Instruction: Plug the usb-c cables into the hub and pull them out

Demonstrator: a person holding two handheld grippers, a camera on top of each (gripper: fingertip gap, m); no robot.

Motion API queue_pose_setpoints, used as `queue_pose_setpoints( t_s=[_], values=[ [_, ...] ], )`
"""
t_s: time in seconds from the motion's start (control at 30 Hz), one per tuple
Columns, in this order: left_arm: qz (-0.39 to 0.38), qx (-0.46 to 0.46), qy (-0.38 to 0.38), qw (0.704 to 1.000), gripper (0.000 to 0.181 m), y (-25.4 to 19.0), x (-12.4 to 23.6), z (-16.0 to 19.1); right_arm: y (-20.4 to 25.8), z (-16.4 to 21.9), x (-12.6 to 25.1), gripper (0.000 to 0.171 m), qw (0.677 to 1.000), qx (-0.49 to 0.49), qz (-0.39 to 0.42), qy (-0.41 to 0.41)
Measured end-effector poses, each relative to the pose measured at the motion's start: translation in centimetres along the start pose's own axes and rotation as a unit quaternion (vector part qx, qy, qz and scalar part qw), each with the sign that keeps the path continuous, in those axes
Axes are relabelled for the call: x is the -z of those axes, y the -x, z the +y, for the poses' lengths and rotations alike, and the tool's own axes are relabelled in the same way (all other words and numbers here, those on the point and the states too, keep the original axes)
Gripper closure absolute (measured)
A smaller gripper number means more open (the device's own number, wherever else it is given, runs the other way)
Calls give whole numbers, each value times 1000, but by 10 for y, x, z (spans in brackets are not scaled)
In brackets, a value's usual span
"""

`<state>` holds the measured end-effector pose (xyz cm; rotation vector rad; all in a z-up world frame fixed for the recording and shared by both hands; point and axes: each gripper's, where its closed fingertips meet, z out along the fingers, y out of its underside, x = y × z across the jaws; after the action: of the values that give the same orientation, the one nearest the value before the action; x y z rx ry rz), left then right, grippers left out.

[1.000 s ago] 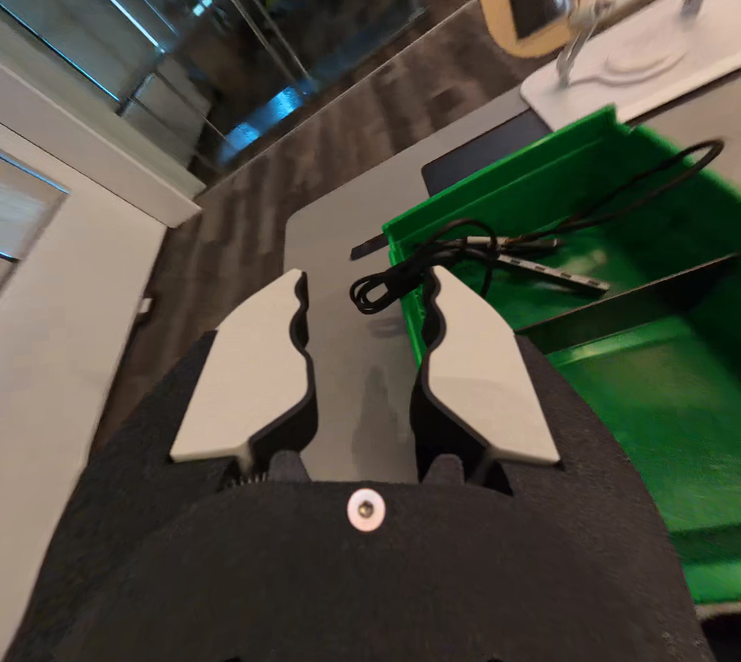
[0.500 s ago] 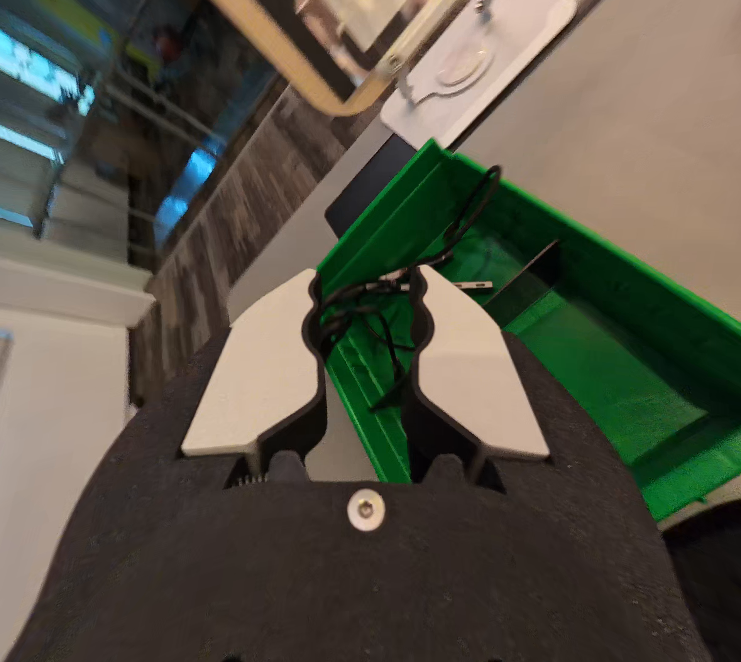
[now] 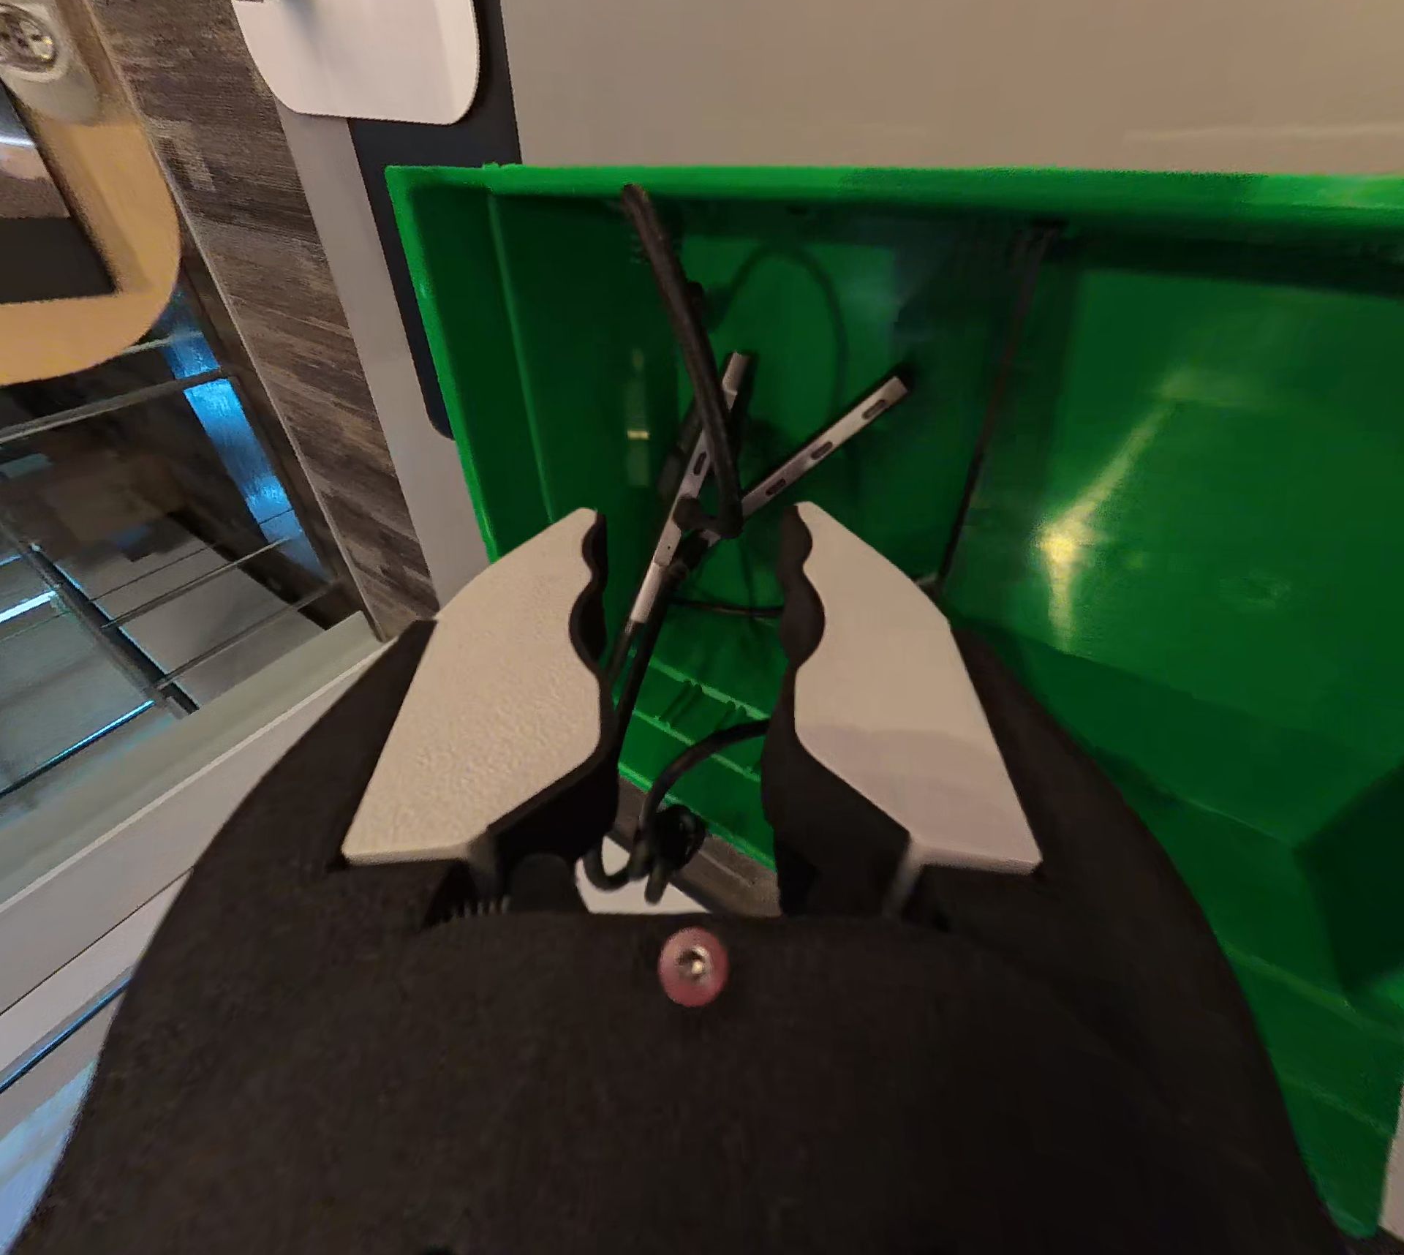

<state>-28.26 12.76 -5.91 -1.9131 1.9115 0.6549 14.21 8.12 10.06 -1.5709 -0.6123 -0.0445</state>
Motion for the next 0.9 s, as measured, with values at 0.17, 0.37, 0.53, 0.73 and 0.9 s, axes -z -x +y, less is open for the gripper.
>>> queue_pose_setpoints(
  t_s=[0.17,0.37,0.53,0.73,0.9],
  values=[
    [4,-1,-10,1000,177,4,-5,1,1,5,-2,125,1000,-2,-6,5],
    [-17,49,-31,998,177,28,8,5,13,6,-10,125,1000,8,-26,14],
    [-52,91,-43,994,177,60,33,17,39,2,-23,125,997,16,-68,13],
    [-95,136,-96,981,177,101,89,15,109,-23,-43,127,981,-12,-190,-38],
    [-123,156,-156,968,177,115,156,-17,197,-67,-42,133,931,-81,-339,-110]
  ],
)
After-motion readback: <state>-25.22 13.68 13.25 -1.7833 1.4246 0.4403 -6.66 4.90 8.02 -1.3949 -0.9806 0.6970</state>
